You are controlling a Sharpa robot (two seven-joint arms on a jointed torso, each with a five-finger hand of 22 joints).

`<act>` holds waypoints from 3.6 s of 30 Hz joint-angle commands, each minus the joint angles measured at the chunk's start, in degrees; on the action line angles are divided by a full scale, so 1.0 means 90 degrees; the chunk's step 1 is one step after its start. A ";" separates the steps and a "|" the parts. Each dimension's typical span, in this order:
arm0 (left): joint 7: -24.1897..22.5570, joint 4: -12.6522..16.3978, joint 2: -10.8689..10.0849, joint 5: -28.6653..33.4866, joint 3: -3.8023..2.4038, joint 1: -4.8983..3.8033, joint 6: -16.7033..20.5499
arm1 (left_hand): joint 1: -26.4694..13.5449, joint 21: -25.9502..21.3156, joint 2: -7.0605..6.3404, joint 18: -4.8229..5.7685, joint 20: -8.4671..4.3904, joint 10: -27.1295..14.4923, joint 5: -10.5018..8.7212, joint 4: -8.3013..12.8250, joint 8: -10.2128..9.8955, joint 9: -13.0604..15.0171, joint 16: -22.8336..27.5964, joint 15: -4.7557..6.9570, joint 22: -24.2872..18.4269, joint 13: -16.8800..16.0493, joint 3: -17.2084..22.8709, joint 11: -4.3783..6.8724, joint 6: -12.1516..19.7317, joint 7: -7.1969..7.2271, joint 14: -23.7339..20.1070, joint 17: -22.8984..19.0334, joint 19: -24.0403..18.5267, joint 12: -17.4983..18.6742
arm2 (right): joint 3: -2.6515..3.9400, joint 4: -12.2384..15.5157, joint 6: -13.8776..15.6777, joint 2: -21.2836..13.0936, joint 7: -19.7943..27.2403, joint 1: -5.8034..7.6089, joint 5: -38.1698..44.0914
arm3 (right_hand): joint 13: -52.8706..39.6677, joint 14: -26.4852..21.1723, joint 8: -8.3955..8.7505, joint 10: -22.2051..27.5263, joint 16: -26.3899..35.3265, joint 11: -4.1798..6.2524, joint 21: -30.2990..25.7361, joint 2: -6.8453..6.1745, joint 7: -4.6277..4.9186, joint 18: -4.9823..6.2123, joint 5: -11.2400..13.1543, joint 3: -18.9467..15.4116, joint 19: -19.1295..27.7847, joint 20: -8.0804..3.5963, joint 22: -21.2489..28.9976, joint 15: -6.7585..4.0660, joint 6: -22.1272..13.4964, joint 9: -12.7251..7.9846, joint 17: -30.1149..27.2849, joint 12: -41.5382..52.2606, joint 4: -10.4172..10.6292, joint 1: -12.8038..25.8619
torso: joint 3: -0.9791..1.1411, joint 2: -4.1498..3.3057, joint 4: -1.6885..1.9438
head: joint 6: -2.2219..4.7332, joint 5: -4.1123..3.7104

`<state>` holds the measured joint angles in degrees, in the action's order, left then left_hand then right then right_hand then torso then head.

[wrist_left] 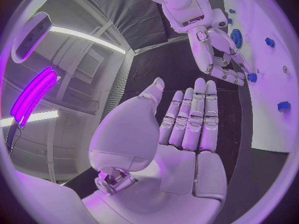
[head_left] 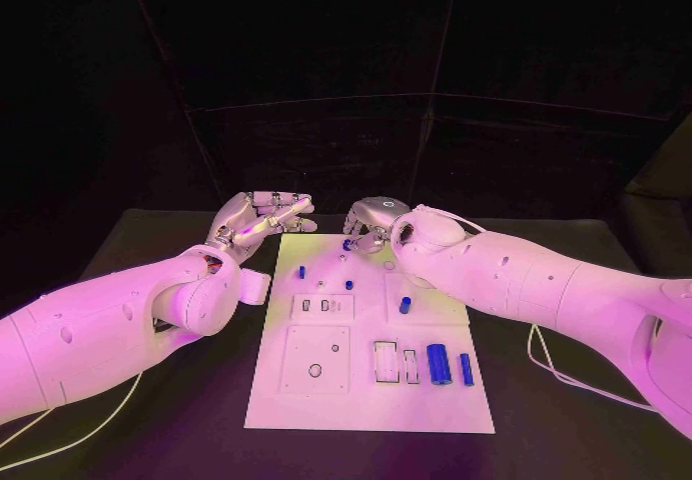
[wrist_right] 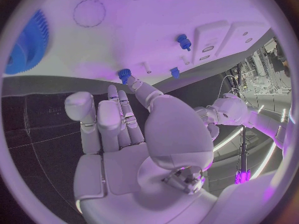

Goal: Assemble the parts on the task board

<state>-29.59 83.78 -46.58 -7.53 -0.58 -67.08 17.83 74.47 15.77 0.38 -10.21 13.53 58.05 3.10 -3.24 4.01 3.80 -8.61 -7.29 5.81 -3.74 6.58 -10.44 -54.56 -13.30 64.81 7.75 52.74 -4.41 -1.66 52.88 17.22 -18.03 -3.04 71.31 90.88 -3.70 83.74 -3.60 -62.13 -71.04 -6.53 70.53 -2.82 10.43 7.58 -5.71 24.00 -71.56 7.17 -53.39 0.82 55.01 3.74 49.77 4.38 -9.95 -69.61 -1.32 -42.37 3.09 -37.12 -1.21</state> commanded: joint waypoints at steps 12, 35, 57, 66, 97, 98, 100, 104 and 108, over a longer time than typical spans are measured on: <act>-0.0046 0.0064 -0.0071 -0.0029 -0.0006 -0.0012 -0.0108 | 0.0051 -0.0053 0.0053 -0.0034 0.0017 -0.0025 0.0013 0.0061 -0.0015 -0.0001 0.0062 -0.0004 -0.0019 0.0003 0.0033 0.0019 -0.0005 0.0003 -0.0033 0.0014 -0.0024 0.0016 | -0.0002 0.1500 0.0362 -0.1651 0.0033 0.0150 -0.1709 | -0.1040 0.0287 -0.0061 -0.1988 -0.0864 0.0483 0.0620 -0.0432 -0.0308 -0.0211 -0.0589 -0.0792 -0.0545 -0.0329 -0.0996 -0.0329 0.0044 0.0031 0.1487 0.1649 0.0342 0.0148 | 0.0006 0.0025 -0.0109 | 0.0094 -0.0046; -0.0056 -0.0021 -0.0012 -0.0029 -0.0005 -0.0006 -0.0158 | 0.0051 -0.0053 0.0053 -0.0034 0.0017 -0.0025 0.0013 0.0061 -0.0015 -0.0001 0.0062 -0.0004 -0.0019 0.0003 0.0033 0.0019 -0.0005 0.0003 -0.0033 0.0014 -0.0024 0.0016 | -0.0011 0.1533 -0.0973 -0.2088 -0.0706 0.0159 -0.1917 | -0.7482 0.0433 -0.0347 -0.2022 -0.1626 0.0282 0.0957 -0.0021 -0.0130 -0.0304 -0.0707 -0.2285 -0.0743 -0.0175 -0.1509 -0.0142 -0.0618 0.0046 0.2998 0.7565 0.0914 -0.0271 | 0.0000 0.0008 -0.0073 | 0.0100 -0.0157; -0.0048 -0.0055 0.0003 -0.0029 -0.0005 -0.0004 -0.0168 | 0.0055 -0.0056 0.0056 -0.0036 0.0016 -0.0010 0.0013 0.0070 -0.0012 0.0001 0.0067 0.0000 -0.0023 0.0001 0.0037 0.0024 -0.0015 0.0008 -0.0028 0.0017 -0.0022 0.0011 | -0.0012 0.1325 -0.0975 -0.1916 -0.0915 0.0154 -0.1457 | -0.7976 0.0445 -0.0475 -0.2202 -0.1666 0.0268 0.1006 0.0164 -0.0121 -0.0317 -0.0710 -0.2331 -0.0769 -0.0152 -0.1582 -0.0124 -0.0622 0.0056 0.3092 0.8015 0.0850 -0.0467 | -0.0007 0.0016 -0.0084 | 0.0071 -0.0163; -0.0037 -0.0062 0.0004 -0.0029 -0.0005 -0.0004 -0.0181 | 0.0055 -0.0056 0.0056 -0.0036 0.0016 -0.0010 0.0013 0.0070 -0.0012 0.0001 0.0067 0.0000 -0.0023 0.0001 0.0037 0.0024 -0.0015 0.0008 -0.0028 0.0017 -0.0022 0.0011 | -0.0012 0.1304 -0.1114 -0.1887 -0.0914 0.0154 -0.1414 | -0.8089 0.0452 -0.0535 -0.2241 -0.1683 0.0269 0.1025 0.0232 -0.0124 -0.0322 -0.0665 -0.2300 -0.0779 -0.0151 -0.1612 -0.0124 -0.0589 0.0061 0.3133 0.8114 0.0783 -0.0567 | -0.0006 0.0016 -0.0089 | 0.0059 -0.0166; 0.0002 -0.0092 -0.0002 -0.0029 -0.0005 -0.0004 -0.0221 | 0.0051 -0.0059 0.0053 -0.0037 0.0016 -0.0012 0.0012 0.0076 -0.0015 -0.0001 0.0075 0.0000 -0.0029 0.0003 0.0036 0.0023 -0.0012 0.0004 -0.0025 0.0021 -0.0021 0.0015 | -0.0015 0.1722 0.0316 -0.1909 -0.0787 0.0130 -0.0821 | -0.8501 0.0467 -0.0937 -0.2454 -0.1716 0.0470 0.1153 0.0747 -0.0354 -0.0362 -0.0077 -0.1498 -0.0885 -0.0293 -0.1824 -0.0287 0.0301 0.0091 0.3226 0.8459 0.0465 -0.0635 | -0.0002 0.0015 -0.0084 | 0.0044 -0.0146; 0.0005 -0.0096 -0.0003 -0.0029 -0.0005 -0.0004 -0.0221 | 0.0051 -0.0059 0.0053 -0.0037 0.0016 -0.0012 0.0012 0.0076 -0.0015 -0.0001 0.0075 0.0000 -0.0029 0.0003 0.0036 0.0023 -0.0012 0.0004 -0.0025 0.0021 -0.0021 0.0015 | -0.0014 0.1791 0.0333 -0.1916 -0.0795 0.0131 -0.0819 | -0.8498 0.0466 -0.0927 -0.2451 -0.1713 0.0469 0.1156 0.0737 -0.0352 -0.0363 -0.0092 -0.1488 -0.0887 -0.0296 -0.1828 -0.0289 0.0302 0.0086 0.3220 0.8453 0.0473 -0.0604 | -0.0002 0.0017 -0.0081 | 0.0047 -0.0142; 0.0008 -0.0100 -0.0005 -0.0029 -0.0005 -0.0004 -0.0224 | 0.0051 -0.0059 0.0053 -0.0037 0.0016 -0.0012 0.0012 0.0076 -0.0015 -0.0001 0.0075 0.0000 -0.0029 0.0003 0.0036 0.0023 -0.0012 0.0004 -0.0025 0.0021 -0.0021 0.0015 | -0.0014 0.1900 0.0344 -0.1921 -0.0811 0.0131 -0.0806 | -0.8494 0.0465 -0.0917 -0.2449 -0.1712 0.0469 0.1157 0.0728 -0.0351 -0.0364 -0.0101 -0.1479 -0.0888 -0.0297 -0.1830 -0.0289 0.0301 0.0081 0.3217 0.8447 0.0479 -0.0577 | -0.0011 0.0018 -0.0079 | 0.0052 -0.0128; 0.0006 -0.0105 -0.0006 -0.0029 -0.0005 -0.0004 -0.0222 | 0.0051 -0.0059 0.0053 -0.0037 0.0016 -0.0012 0.0012 0.0076 -0.0015 -0.0001 0.0075 0.0000 -0.0029 0.0003 0.0036 0.0023 -0.0012 0.0004 -0.0025 0.0021 -0.0021 0.0015 | -0.0013 0.2106 0.0358 -0.1886 -0.0837 0.0132 -0.0673 | -0.8494 0.0464 -0.0870 -0.2449 -0.1709 0.0463 0.1158 0.0707 -0.0343 -0.0365 -0.0140 -0.1440 -0.0889 -0.0300 -0.1832 -0.0287 0.0289 0.0059 0.3209 0.8439 0.0523 -0.0459 | -0.0005 0.0017 -0.0077 | 0.0041 -0.0124; -0.0025 -0.0114 0.0007 -0.0029 -0.0005 -0.0004 -0.0202 | 0.0050 -0.0059 0.0054 -0.0037 0.0016 -0.0012 0.0012 0.0076 -0.0016 -0.0001 0.0076 0.0000 -0.0029 0.0003 0.0036 0.0022 -0.0012 0.0003 -0.0025 0.0021 -0.0021 0.0015 | -0.0011 0.2194 0.0348 -0.1706 -0.0859 0.0132 -0.0377 | -0.8502 0.0465 -0.0809 -0.2453 -0.1708 0.0456 0.1174 0.0686 -0.0336 -0.0373 -0.0294 -0.1386 -0.0908 -0.0296 -0.1866 -0.0281 0.0273 0.0037 0.3210 0.8437 0.0610 -0.0300 | -0.0003 0.0011 -0.0082 | 0.0054 -0.0095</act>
<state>-29.38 82.72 -46.62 -7.55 -0.56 -67.04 16.52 74.74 15.54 0.65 -10.19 13.53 58.05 3.10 -2.92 4.01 3.80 -8.15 -7.29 5.62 -3.74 6.90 -10.44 -54.56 -13.30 64.81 7.88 52.74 -4.41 -1.81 72.35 18.53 -33.70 -10.99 72.35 84.41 -74.94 84.05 -11.10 -83.74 -86.19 -2.55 80.92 3.59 8.99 4.87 -8.03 9.95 -79.37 4.70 -70.06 -1.35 54.86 3.98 74.91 80.25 -6.14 -72.84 -1.37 -42.23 2.37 -36.71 -2.16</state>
